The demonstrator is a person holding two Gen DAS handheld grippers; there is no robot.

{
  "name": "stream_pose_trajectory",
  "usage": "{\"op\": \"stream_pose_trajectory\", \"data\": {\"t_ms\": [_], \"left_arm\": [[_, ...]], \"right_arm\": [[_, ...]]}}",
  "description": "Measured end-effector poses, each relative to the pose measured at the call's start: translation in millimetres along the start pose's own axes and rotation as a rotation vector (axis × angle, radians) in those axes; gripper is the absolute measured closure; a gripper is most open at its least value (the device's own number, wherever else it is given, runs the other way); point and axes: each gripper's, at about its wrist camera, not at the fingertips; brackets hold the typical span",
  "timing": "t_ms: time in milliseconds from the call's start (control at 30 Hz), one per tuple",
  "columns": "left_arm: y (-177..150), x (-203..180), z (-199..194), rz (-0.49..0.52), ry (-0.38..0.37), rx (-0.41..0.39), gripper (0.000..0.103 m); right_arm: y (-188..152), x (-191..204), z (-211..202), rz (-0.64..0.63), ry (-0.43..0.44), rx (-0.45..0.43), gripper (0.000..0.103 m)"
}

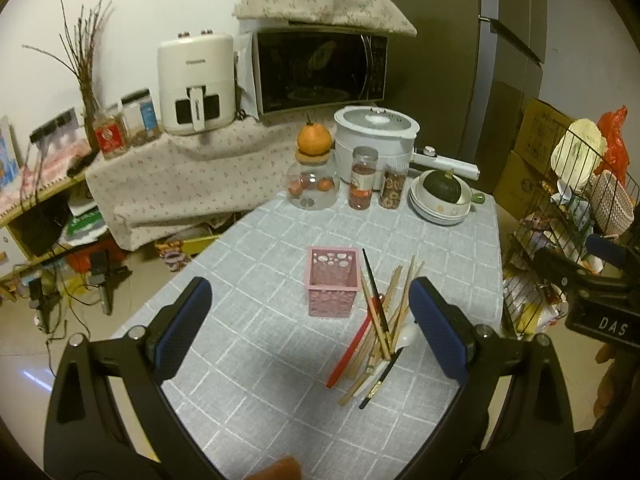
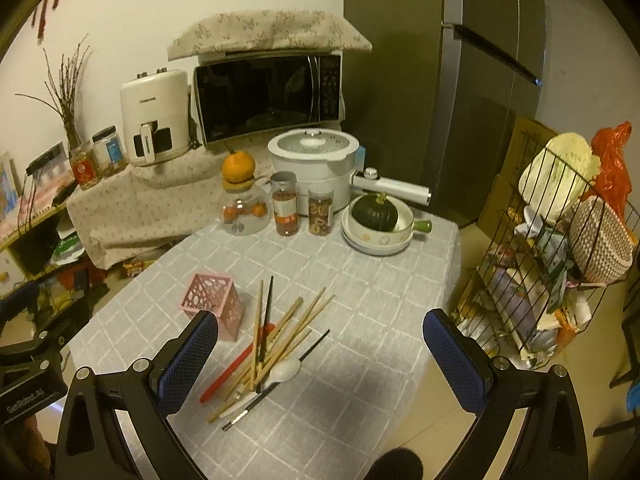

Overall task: Organize utensils
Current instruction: 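Lower the right gripper onto the chopstick pile and grasp one wooden chopstick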

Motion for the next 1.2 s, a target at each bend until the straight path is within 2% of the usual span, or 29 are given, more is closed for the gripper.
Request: {"op": "stream_pose_trajectory", "data": {"t_ms": [167,233,300,467,567,633,667,733,800,967,1100,1200], "left_arm": [[-0.2,4.9,24.3,-0.001,-0.033,0.074,0.004],[-1.4,3.2,40.5,0.052,-0.048,0.146,0.004],[-3.9,2.9,52.3,0.059,-0.076,0.207,0.004],[-11.8,11.1,82.0,-0.011,-0.136,0.317,0.004],[-21.3,16.7,99.5,-0.055,-0.176,0.381,0.004],[-26.5,19.1,108.3,-0.074,-0.201,0.412,0.004],[-28.5,20.8,112.9,-0.080,-0.210,0.429,0.004],[-29.9,22.8,119.0,-0.081,-0.215,0.436,0.004],[-29.3,22.1,123.0,-0.075,-0.226,0.435,0.005],[-27.0,23.3,132.3,-0.051,-0.213,0.427,0.008],[-25.9,28.9,142.8,-0.064,-0.184,0.429,0.010],[-24.0,33.7,148.6,-0.083,-0.179,0.431,0.014]], "right_arm": [[5.8,-2.0,28.1,0.005,0.028,0.112,0.000],[6.2,-2.4,42.5,0.001,0.028,0.158,0.000],[4.6,-1.4,61.9,-0.003,0.039,0.225,0.000],[-11.4,0.5,114.1,0.030,0.128,0.406,0.000],[-22.2,-3.5,141.0,0.066,0.158,0.471,0.002],[-28.0,-10.3,161.1,0.097,0.156,0.511,0.007],[-29.1,-15.3,172.6,0.113,0.157,0.531,0.013],[-28.0,-20.7,188.9,0.132,0.174,0.550,0.029],[-25.5,-24.1,204.5,0.158,0.213,0.561,0.054],[-20.8,-19.2,244.7,0.178,0.239,0.589,0.070],[-19.0,-13.1,277.3,0.192,0.221,0.605,0.080],[-17.8,-9.9,297.5,0.198,0.211,0.614,0.083]]}}
Point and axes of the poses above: each gripper's, at about its wrist camera, not at the fingertips, and z roughly the way its jaws point, x to its left, y to its top, and after that the axes turned 3 degrees about -x, right-handed
